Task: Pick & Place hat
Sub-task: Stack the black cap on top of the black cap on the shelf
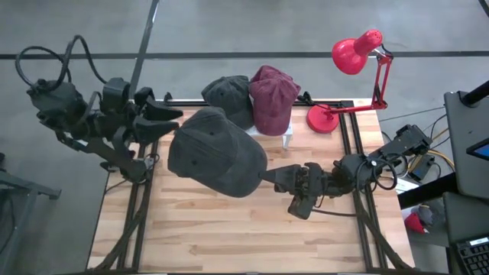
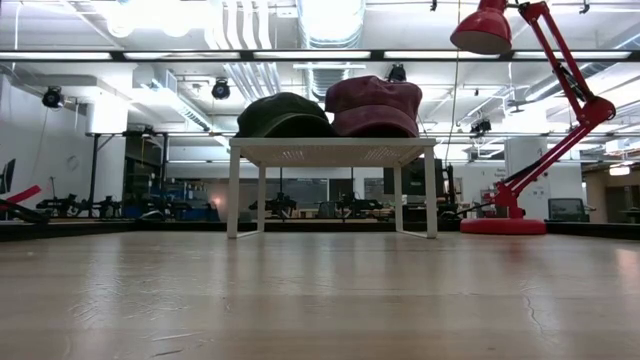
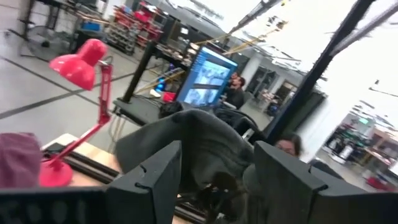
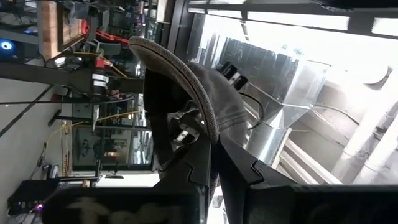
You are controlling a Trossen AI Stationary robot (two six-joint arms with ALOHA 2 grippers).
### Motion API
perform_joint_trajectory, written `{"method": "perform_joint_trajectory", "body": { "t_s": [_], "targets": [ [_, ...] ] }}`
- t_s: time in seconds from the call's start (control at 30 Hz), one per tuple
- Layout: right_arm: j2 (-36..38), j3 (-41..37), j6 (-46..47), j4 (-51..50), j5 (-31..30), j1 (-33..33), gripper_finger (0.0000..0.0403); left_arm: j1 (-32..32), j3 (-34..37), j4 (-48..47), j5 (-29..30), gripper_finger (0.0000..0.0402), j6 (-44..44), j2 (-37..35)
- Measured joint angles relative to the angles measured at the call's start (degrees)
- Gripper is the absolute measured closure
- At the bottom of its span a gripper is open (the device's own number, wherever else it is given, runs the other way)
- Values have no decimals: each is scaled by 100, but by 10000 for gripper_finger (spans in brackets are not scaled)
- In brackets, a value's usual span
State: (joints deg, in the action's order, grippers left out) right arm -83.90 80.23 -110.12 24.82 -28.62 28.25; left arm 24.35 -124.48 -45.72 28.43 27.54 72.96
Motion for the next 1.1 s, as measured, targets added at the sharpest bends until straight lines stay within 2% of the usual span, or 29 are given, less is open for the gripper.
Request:
{"method": "perform_joint_trajectory", "body": {
  "t_s": [0.37, 0.83, 1.1],
  "targets": [
    [0, 0, -1, -194, 11, 0, 390, -1, 1, 215, -352, 199, 19, 178],
    [0, 0, -282, -192, 9, 2, 390, 1, 1, -72, -394, 199, 296, 156],
    [0, 0, -305, -190, -2, 2, 390, 0, 1, -62, -417, 199, 374, 400]
  ]
}}
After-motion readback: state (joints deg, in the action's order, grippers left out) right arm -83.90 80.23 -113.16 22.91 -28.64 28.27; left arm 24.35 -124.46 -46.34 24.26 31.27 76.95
